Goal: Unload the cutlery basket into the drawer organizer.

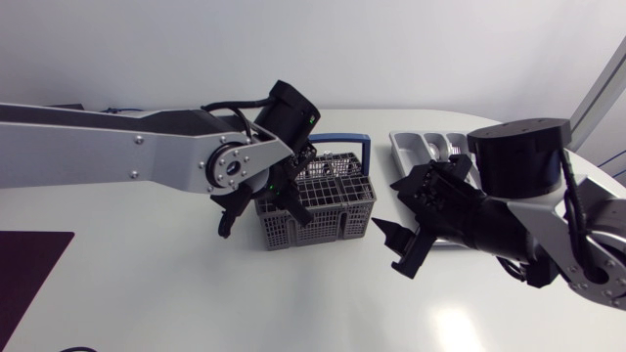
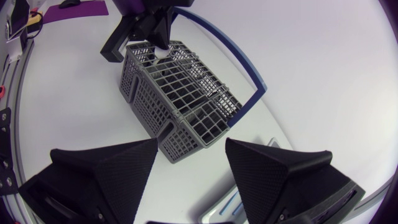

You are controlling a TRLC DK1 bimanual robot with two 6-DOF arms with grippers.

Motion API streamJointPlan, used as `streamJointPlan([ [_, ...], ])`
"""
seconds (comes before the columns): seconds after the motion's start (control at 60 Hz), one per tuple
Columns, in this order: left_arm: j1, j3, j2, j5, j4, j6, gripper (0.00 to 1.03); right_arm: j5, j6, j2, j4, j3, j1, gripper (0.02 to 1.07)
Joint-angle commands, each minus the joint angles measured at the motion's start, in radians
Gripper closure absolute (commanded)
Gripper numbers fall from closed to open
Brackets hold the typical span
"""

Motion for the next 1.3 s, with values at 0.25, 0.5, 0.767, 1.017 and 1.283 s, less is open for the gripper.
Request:
streamJointPlan([
  [0.25,-0.011,-0.010,-0.017,-0.035,0.006,0.000,0.91,0.006,0.025,0.013,0.002,0.018,0.009,0.28],
  [0.5,-0.041,-0.038,-0.074,-0.083,0.026,0.024,0.91,0.011,0.030,0.013,0.003,0.015,0.018,0.28],
  [0.767,-0.085,-0.137,-0.153,-0.173,0.163,0.108,0.91,0.017,0.036,0.016,0.008,0.018,0.030,0.29],
  [1.017,-0.146,-0.243,-0.226,-0.287,0.344,0.228,0.91,0.026,0.050,0.013,0.015,0.024,0.045,0.29],
  [1.283,-0.202,-0.341,-0.342,-0.356,0.532,0.366,0.91,0.037,0.085,0.001,0.052,0.026,0.078,0.28],
])
